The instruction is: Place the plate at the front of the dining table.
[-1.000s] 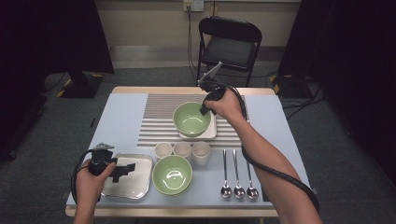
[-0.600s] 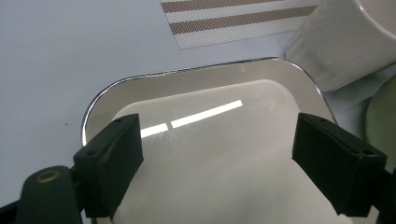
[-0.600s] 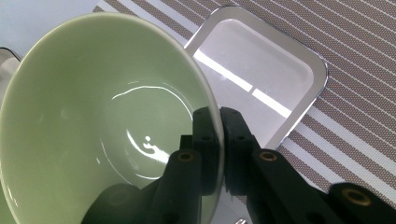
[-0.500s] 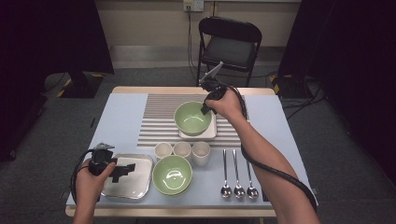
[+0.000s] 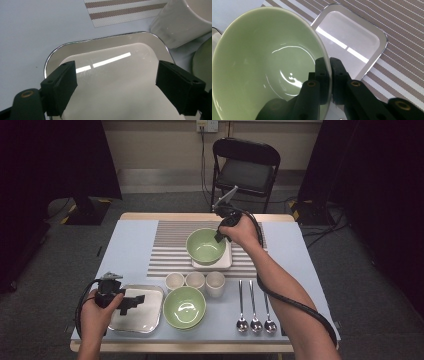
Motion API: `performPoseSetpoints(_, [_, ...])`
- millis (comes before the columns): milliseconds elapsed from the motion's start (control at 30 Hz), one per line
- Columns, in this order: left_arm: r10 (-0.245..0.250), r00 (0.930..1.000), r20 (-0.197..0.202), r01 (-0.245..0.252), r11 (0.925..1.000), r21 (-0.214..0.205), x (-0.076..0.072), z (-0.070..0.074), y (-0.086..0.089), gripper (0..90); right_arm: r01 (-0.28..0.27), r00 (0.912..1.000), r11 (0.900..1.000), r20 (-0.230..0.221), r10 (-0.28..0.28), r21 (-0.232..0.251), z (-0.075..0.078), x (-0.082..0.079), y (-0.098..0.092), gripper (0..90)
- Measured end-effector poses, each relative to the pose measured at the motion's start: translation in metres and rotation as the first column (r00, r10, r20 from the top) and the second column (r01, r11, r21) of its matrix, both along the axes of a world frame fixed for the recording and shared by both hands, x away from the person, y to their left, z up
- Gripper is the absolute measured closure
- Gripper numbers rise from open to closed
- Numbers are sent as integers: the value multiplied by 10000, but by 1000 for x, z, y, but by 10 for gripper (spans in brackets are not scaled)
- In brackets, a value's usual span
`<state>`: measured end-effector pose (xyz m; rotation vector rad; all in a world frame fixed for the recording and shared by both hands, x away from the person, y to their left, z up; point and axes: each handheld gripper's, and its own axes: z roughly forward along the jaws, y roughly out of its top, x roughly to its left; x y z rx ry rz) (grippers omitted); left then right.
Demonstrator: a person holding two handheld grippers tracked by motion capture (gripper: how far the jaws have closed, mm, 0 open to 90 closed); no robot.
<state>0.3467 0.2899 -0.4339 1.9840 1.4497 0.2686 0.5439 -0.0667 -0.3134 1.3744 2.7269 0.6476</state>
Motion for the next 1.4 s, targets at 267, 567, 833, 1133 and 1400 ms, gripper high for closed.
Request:
performPoseSetpoints(267, [76,10000,28,-76,10000,-24,0,0,0,167,161,9999,9999,21,-160,-32,-1,4,-1,860])
performPoseSetpoints(567, [90,9999,76,-90,10000,-27,0,1,1,165,294,9995,9996,80,-294,31,-5,9,-4,860])
performPoseSetpoints(833, [140,9998,110,-140,9999,-32,0,0,2,164,362,9993,9993,100,-363,79,-7,11,-2,860])
performPoseSetpoints(1133, [141,9998,107,-140,9999,-77,0,1,2,161,335,9994,9994,50,-335,59,-9,13,0,859])
performPoseSetpoints(1400, [185,9998,95,-184,9998,-103,0,1,2,160,411,9991,9992,68,-411,-22,-10,15,2,860])
